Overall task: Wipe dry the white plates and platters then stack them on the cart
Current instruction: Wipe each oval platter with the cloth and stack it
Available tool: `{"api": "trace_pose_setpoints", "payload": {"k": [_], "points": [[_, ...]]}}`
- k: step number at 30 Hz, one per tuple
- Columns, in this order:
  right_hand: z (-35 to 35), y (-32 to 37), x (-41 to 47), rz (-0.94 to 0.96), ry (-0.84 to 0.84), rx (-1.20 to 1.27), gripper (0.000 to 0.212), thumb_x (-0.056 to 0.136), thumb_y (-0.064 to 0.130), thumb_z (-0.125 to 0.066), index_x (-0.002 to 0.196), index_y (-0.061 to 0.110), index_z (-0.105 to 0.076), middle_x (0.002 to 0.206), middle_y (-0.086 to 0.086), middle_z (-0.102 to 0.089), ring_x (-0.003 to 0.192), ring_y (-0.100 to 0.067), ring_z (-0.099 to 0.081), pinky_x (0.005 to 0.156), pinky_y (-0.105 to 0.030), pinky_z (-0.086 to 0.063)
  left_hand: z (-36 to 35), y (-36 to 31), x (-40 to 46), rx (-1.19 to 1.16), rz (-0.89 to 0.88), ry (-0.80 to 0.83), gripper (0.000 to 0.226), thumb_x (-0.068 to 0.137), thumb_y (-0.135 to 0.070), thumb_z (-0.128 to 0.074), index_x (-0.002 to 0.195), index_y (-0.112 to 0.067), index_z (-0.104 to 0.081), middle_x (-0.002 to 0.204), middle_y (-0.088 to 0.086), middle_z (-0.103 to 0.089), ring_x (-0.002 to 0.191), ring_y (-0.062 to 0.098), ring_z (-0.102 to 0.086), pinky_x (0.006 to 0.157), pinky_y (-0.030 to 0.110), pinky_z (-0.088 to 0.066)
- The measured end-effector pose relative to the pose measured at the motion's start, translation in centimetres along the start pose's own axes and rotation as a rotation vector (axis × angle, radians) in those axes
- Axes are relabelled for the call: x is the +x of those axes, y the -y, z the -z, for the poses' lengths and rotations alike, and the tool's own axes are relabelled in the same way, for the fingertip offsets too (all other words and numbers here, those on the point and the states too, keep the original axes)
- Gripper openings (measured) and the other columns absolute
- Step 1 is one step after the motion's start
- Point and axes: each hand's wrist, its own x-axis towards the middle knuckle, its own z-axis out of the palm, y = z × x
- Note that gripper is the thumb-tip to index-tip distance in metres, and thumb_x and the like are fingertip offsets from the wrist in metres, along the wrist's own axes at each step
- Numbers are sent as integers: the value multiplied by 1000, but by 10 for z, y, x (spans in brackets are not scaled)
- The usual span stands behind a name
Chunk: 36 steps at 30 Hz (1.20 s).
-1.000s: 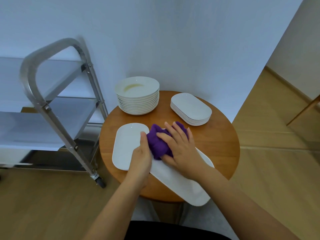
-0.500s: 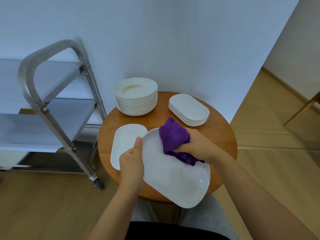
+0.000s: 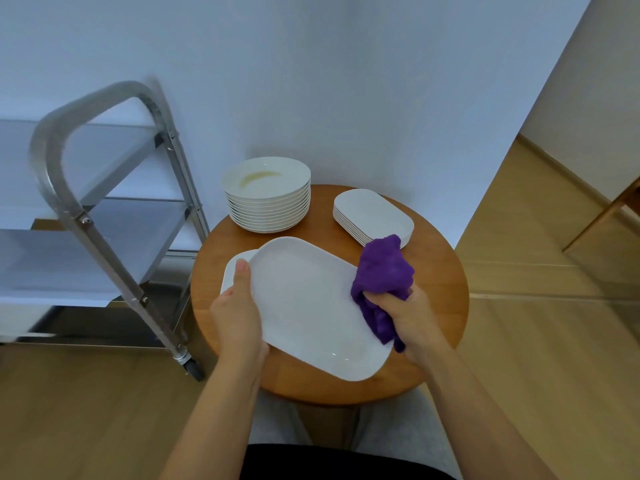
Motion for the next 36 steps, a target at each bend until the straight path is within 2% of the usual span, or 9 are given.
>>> {"api": "trace_pose_setpoints", "payload": {"k": [3,8,12,17,22,25,28,32,36], "points": [[-11,-12,-7,-55,-213,147,30,77,15,-74,94,29,-54,87,-1,-65,79,-15,-64,62,-28,-51,-3,5,-2,-34,22,-63,30,87,-60,-47,76,-33,-54,80,-8,-62,75,16,-61,55,26,-47],[-34,-29,-23,-107,-543,355,42,76,20,-76,112,25,-54,93,-2,-63,84,-18,-61,61,-25,-46,-16,11,-16,-169,80,-114,26,90,-56,-46,76,-35,-54,81,-9,-62,78,18,-62,59,28,-52],[-44,-33,-27,-104,-669,517,50,78,21,-75,123,20,-53,101,-5,-63,91,-21,-62,71,-31,-51,-29,17,-29,-253,105,-86,22,90,-58,-43,81,-41,-55,87,-11,-64,85,19,-64,72,33,-57],[-24,-18,-14,-74,-547,306,41,79,18,-75,115,19,-54,92,-3,-63,81,-17,-64,56,-21,-48,-16,30,-31,-272,243,102,27,92,-54,-40,107,-37,-54,104,-1,-64,96,22,-61,86,43,-53],[11,10,5,-51,-266,7,24,76,15,-76,94,20,-60,78,-2,-63,64,-13,-60,46,-17,-46,9,5,4,187,229,421,32,89,-56,-46,112,-35,-53,114,0,-60,108,29,-57,98,50,-44],[3,17,9,-10,-163,-63,22,76,16,-77,88,23,-60,79,-1,-66,68,-14,-62,51,-19,-49,7,-6,5,400,213,656,29,90,-47,-51,108,-27,-60,106,3,-67,99,25,-63,88,43,-52],[-5,18,8,-5,-219,-7,26,76,19,-77,95,23,-60,83,1,-65,71,-13,-62,50,-18,-47,-1,-6,-2,445,139,633,25,92,-44,-49,98,-25,-64,90,-3,-70,80,16,-68,58,23,-51],[-10,9,-4,-61,-302,160,42,77,19,-75,114,21,-55,96,-4,-63,84,-20,-63,60,-26,-50,-9,0,-10,356,105,541,23,91,-45,-51,88,-26,-64,75,-8,-70,70,14,-68,54,24,-50],[-25,-5,-23,-93,-266,181,41,76,20,-76,110,24,-55,96,-3,-64,85,-19,-64,61,-25,-49,-21,5,-20,184,135,425,17,94,-42,-48,87,-29,-57,86,-4,-65,77,16,-63,52,25,-47]]}}
